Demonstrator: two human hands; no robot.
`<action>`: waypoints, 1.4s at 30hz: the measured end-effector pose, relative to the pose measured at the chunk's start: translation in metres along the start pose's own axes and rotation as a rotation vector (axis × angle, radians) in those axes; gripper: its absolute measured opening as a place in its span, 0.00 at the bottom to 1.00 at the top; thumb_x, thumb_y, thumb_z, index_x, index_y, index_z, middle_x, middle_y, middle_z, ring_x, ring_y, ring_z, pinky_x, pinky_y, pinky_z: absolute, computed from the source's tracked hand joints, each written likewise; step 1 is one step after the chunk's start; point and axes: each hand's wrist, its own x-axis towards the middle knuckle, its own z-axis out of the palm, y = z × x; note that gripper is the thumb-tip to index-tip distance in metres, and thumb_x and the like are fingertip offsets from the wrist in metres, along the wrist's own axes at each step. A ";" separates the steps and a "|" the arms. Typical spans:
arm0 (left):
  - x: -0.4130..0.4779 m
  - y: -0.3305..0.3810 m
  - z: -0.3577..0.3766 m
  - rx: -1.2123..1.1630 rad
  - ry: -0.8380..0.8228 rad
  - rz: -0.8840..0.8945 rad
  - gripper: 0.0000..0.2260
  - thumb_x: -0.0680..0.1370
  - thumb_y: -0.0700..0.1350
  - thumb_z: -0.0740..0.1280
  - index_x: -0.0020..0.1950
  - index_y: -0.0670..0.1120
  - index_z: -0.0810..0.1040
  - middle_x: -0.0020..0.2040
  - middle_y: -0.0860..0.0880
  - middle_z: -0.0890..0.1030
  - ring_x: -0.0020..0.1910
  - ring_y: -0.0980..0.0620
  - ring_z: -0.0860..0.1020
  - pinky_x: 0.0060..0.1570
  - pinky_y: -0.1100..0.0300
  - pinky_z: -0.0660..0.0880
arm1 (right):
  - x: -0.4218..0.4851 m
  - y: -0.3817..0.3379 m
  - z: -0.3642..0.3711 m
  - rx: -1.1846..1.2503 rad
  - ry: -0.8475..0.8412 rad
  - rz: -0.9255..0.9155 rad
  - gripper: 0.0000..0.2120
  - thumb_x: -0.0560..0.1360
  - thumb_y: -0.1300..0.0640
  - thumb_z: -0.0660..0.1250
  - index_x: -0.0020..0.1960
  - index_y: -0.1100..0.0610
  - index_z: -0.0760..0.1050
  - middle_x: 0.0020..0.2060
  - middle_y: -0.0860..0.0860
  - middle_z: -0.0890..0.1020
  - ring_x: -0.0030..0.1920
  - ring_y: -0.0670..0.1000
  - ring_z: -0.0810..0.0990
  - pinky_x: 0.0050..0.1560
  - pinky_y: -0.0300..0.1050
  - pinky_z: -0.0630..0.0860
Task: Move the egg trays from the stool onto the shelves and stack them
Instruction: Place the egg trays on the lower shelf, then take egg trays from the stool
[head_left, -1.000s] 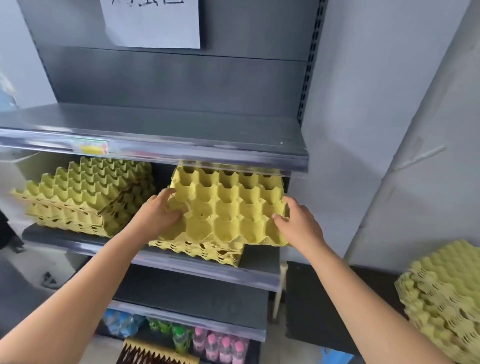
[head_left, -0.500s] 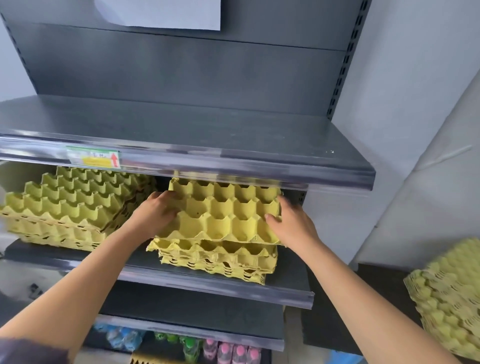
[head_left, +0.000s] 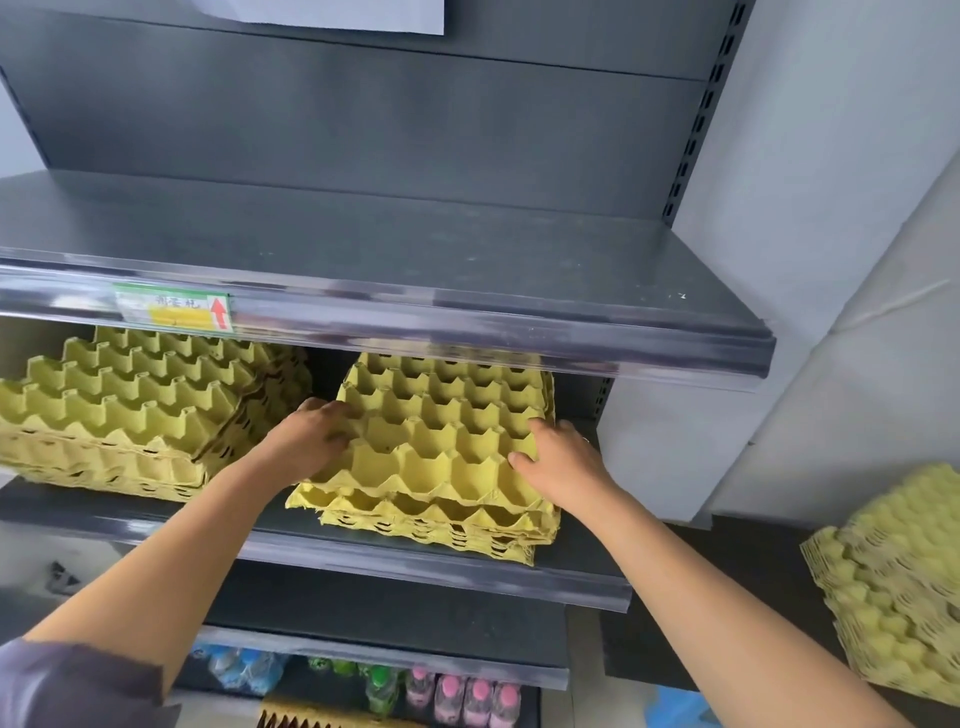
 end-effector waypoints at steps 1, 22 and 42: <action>0.001 0.000 0.001 0.002 0.005 0.000 0.20 0.79 0.42 0.62 0.71 0.47 0.67 0.67 0.40 0.67 0.60 0.41 0.73 0.59 0.54 0.70 | 0.000 -0.001 0.001 0.005 0.002 -0.006 0.25 0.80 0.46 0.58 0.73 0.55 0.62 0.66 0.58 0.69 0.62 0.58 0.75 0.57 0.49 0.73; -0.005 0.012 0.017 0.183 0.139 0.023 0.18 0.80 0.50 0.59 0.70 0.53 0.68 0.71 0.47 0.66 0.68 0.43 0.66 0.62 0.48 0.67 | -0.001 0.012 0.016 -0.142 0.027 -0.108 0.24 0.80 0.43 0.56 0.73 0.48 0.61 0.73 0.52 0.63 0.68 0.59 0.68 0.63 0.57 0.72; -0.019 0.180 0.055 0.392 0.163 0.478 0.12 0.81 0.49 0.55 0.62 0.52 0.73 0.62 0.52 0.76 0.62 0.49 0.73 0.62 0.54 0.67 | -0.065 0.128 -0.035 -0.306 0.236 -0.133 0.17 0.81 0.51 0.55 0.67 0.53 0.71 0.63 0.52 0.75 0.61 0.56 0.74 0.60 0.51 0.71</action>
